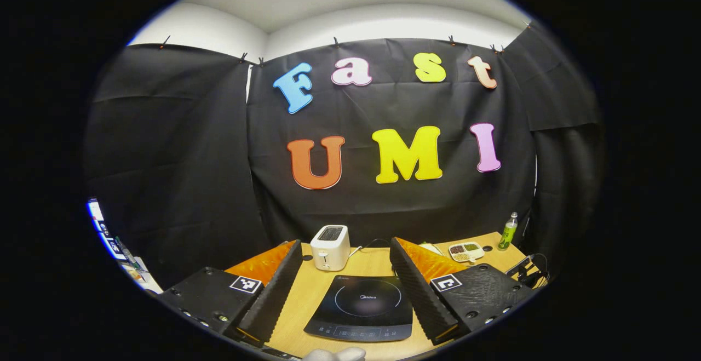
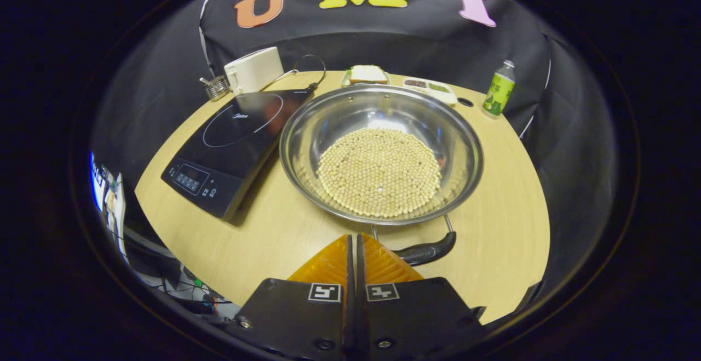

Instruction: First push the handle of the pot to place it horizontally, then grasp the pot with both hands and set it on the induction cooktop.

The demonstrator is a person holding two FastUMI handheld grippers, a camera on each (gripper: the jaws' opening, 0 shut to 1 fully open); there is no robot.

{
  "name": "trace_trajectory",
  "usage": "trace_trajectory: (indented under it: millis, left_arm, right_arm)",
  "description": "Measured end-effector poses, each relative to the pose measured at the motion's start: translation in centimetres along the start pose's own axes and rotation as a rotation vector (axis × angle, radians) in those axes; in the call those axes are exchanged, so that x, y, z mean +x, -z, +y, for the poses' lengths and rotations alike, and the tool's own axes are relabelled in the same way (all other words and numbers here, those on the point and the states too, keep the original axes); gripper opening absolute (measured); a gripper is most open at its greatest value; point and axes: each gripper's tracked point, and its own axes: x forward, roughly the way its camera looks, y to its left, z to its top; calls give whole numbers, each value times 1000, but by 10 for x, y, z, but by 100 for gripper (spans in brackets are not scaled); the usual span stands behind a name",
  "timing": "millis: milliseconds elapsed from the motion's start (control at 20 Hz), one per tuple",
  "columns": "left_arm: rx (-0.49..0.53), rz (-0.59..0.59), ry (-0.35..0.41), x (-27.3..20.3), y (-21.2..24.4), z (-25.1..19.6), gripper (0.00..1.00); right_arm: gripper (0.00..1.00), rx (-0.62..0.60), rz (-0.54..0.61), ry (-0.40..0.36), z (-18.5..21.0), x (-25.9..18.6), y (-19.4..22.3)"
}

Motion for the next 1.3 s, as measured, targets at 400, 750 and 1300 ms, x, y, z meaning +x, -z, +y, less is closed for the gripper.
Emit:
trace_trajectory:
  millis: [400, 750, 1300]
  left_arm:
    - [-5, 4, 18, 7, -2, -16, 96]
    - [-7, 8, 23, 13, -3, -27, 96]
    - [-14, 19, 3, 19, -2, -44, 96]
  right_arm:
    - [4, 21, -1, 60, -45, 1, -2]
    - [4, 9, -4, 97, -78, 0, -6]
    - [4, -99, -12, 123, -130, 12, -27]
